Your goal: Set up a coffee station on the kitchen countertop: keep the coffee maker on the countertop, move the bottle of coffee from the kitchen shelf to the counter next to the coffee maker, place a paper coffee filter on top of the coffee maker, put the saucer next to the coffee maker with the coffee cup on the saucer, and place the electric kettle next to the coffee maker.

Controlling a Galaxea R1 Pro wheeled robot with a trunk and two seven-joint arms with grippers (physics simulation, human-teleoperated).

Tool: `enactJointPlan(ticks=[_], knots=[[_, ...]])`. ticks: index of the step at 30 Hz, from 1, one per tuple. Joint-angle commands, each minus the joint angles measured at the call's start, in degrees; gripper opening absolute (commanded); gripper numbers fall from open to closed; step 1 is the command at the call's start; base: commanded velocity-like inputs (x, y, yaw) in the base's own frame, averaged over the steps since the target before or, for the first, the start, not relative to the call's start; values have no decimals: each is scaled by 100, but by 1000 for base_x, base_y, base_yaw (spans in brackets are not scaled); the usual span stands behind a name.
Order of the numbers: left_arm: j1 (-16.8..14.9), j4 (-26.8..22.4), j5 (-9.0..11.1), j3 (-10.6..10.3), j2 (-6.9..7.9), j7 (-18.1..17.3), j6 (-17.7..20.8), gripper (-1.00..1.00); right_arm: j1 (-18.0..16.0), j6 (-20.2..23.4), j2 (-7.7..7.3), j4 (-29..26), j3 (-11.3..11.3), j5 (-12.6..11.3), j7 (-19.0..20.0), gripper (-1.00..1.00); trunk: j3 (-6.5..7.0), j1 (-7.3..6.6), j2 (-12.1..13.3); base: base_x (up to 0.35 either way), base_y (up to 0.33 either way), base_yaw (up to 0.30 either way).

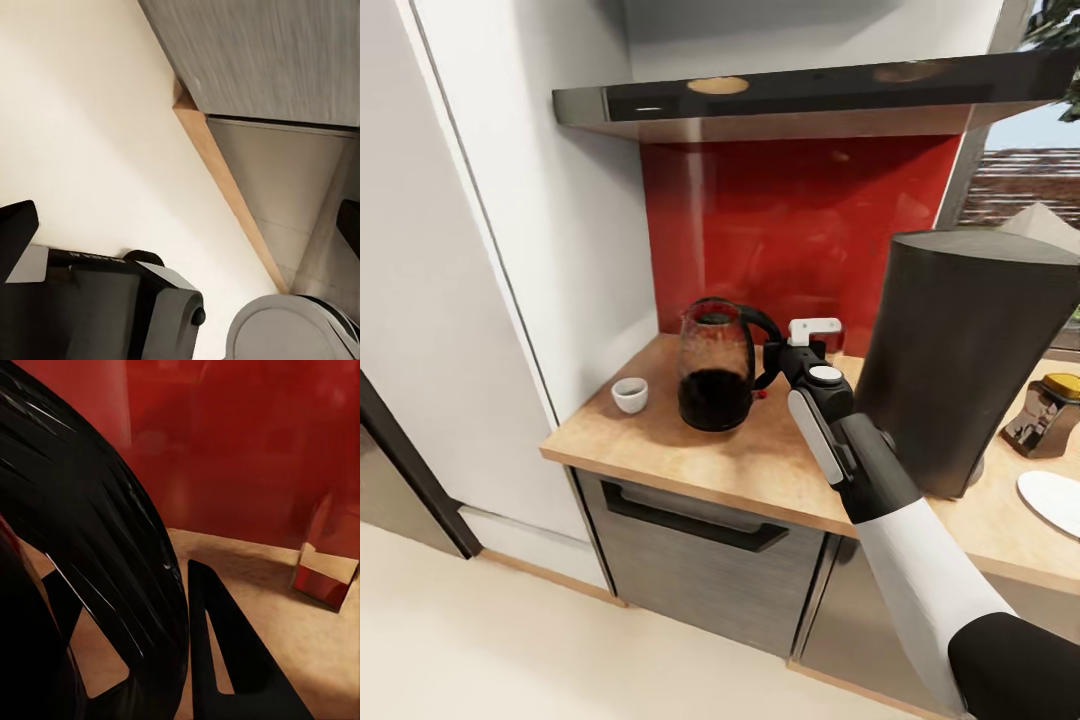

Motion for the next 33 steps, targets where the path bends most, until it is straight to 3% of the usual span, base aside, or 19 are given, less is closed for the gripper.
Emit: enactJointPlan(ticks=[1, 25, 33], knots=[[-2, -1, -22, 39, 1, -19, 60, 100, -7, 14, -1, -6, 10, -35, -56, -100, -5, 0, -3, 0, 35, -95], [-2, 0, -22, 36, -8, -19, 60, 100, -7, 22, -1, -6, 10, -43, -59, -100, -1, 0, -3, -1, 58, -136], [-2, -1, -23, 38, -8, -19, 60, 100, -7, 23, -1, -6, 10, -45, -56, -100, -1, 0, -3, -147, 119, -44]])
